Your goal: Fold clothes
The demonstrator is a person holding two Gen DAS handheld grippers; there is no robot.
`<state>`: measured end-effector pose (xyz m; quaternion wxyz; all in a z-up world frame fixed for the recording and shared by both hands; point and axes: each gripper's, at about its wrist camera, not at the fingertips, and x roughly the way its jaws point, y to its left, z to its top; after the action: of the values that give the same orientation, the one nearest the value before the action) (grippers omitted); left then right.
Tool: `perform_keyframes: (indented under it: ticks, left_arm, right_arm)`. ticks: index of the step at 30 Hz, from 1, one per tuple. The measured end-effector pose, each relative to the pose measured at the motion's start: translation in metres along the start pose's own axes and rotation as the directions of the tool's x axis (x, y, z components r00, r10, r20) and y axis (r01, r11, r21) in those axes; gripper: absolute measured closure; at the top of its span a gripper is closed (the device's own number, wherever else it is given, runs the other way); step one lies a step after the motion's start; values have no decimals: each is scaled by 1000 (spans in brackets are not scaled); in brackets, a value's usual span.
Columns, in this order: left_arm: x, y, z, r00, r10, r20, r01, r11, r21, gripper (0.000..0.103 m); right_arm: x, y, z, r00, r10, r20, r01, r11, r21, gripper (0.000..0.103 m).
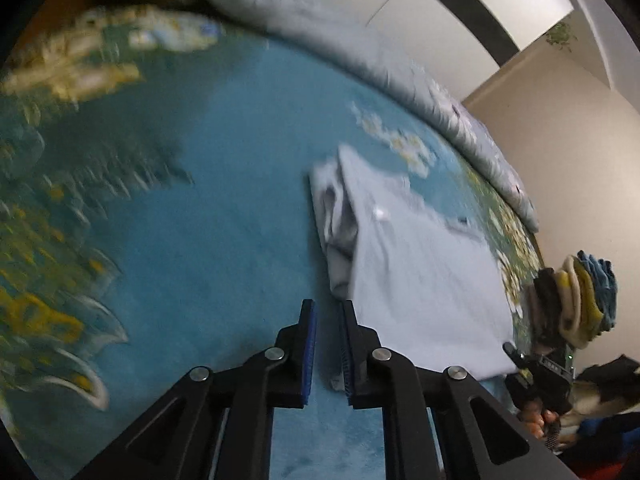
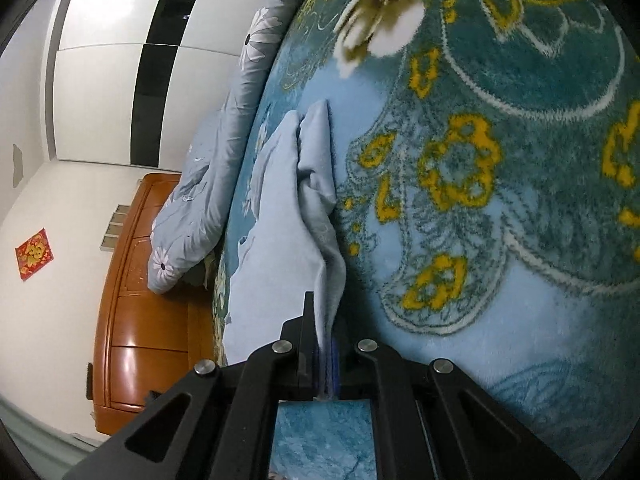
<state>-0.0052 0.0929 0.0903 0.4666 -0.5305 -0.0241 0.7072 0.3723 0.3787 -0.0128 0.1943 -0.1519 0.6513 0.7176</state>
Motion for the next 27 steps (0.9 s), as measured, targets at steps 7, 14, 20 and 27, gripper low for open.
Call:
perform_keyframes:
  ticks: [7, 14, 20, 27]
  left_arm:
    - [74, -104, -41, 956, -186, -225, 227, 959, 169, 87]
    - [121, -128, -67, 927, -165, -338, 232, 958, 168, 87]
    - [48, -77, -36, 958, -246, -146, 260, 961, 91, 87]
    - [-12, 11, -11, 983, -180, 42, 182, 982, -58, 84]
  right_arm:
    - [-4, 18, -1, 1000, -15, 16, 16, 1000, -16, 98]
    - [-10, 30, -2, 998, -64, 12, 65, 997, -47, 98]
    - [-5, 94, 9, 992, -119, 30, 122, 972, -199, 98]
    - [66, 219, -33, 993, -78, -85, 21, 850, -527, 98]
